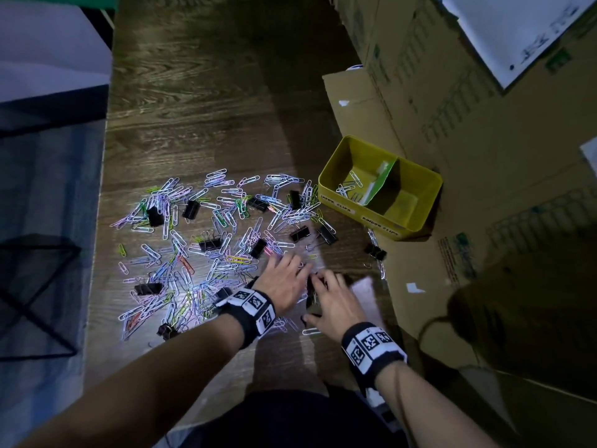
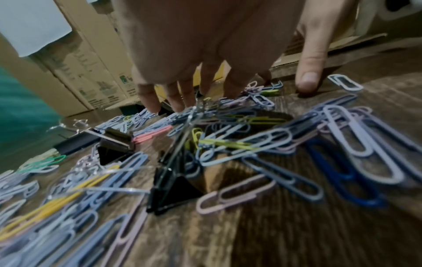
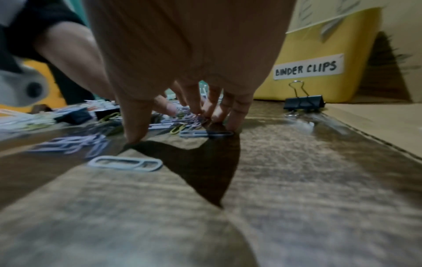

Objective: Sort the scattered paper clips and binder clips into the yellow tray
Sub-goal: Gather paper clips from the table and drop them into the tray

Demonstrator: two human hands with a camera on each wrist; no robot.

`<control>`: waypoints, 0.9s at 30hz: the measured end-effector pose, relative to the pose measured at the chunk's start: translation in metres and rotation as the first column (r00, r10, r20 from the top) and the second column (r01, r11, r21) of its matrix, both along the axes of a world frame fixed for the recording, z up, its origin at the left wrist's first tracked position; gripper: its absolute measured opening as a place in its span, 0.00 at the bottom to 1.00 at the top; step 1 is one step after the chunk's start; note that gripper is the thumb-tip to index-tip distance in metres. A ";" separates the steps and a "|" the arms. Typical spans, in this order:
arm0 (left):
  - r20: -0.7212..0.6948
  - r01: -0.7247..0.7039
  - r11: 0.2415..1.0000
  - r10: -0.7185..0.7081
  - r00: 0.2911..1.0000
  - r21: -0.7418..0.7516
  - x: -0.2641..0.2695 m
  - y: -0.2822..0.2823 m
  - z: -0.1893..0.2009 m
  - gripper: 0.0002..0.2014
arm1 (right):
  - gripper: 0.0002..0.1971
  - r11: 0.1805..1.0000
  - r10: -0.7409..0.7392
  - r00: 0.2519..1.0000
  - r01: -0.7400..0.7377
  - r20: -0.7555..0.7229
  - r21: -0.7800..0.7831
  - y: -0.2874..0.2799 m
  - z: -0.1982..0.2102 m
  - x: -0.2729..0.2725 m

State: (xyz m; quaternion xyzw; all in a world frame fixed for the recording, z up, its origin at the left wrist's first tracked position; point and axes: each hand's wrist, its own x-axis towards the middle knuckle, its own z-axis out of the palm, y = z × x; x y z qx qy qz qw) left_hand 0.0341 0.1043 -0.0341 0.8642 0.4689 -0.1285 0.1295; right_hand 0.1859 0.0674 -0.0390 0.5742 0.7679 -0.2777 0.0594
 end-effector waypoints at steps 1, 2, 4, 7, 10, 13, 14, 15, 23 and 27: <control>0.018 0.043 0.999 -0.043 0.999 0.003 0.001 -0.004 -0.002 0.23 | 0.40 1.000 0.012 1.000 -0.012 -0.010 0.008 -0.004 0.000 0.000; 0.043 0.085 0.996 -0.085 0.995 -0.007 0.000 -0.008 -0.004 0.23 | 0.38 1.000 0.011 1.000 -0.011 -0.020 0.016 -0.008 0.000 0.000; 0.098 0.121 0.992 -0.116 0.988 -0.038 -0.004 -0.013 -0.006 0.24 | 0.37 0.999 -0.035 0.999 0.035 -0.016 0.016 -0.016 0.000 0.003; 0.123 0.103 0.994 -0.097 0.988 -0.044 -0.012 -0.012 -0.008 0.33 | 0.43 0.991 -0.133 0.989 0.132 0.062 0.021 -0.026 0.001 0.005; 0.081 0.083 0.992 -0.075 0.994 -0.100 -0.013 -0.009 -0.010 0.39 | 0.49 0.990 -0.128 0.989 0.131 0.068 -0.043 -0.032 0.000 0.001; 0.086 0.105 0.981 -0.092 0.992 -0.161 -0.009 -0.009 -0.014 0.35 | 0.46 0.991 -0.107 0.994 0.110 0.036 -0.071 -0.030 -0.002 -0.005; 0.106 0.102 0.977 -0.083 0.991 -0.187 -0.009 -0.009 -0.014 0.34 | 0.42 0.992 -0.110 0.994 0.111 0.021 -0.062 -0.028 -0.003 -0.006; 0.129 0.097 0.974 -0.071 0.989 -0.206 -0.010 -0.010 -0.014 0.33 | 0.38 0.991 -0.118 0.993 0.117 -0.002 -0.058 -0.025 -0.003 -0.006; 0.390 -0.034 0.955 0.152 0.908 -0.293 -0.024 -0.012 -0.007 0.18 | 0.11 0.985 -0.155 0.986 0.149 -0.064 -0.085 0.000 -0.001 -0.013; 0.474 -0.134 0.932 0.290 0.832 -0.336 -0.030 -0.009 -0.006 0.13 | 0.10 0.977 -0.173 0.984 0.167 -0.039 -0.130 0.004 -0.003 -0.012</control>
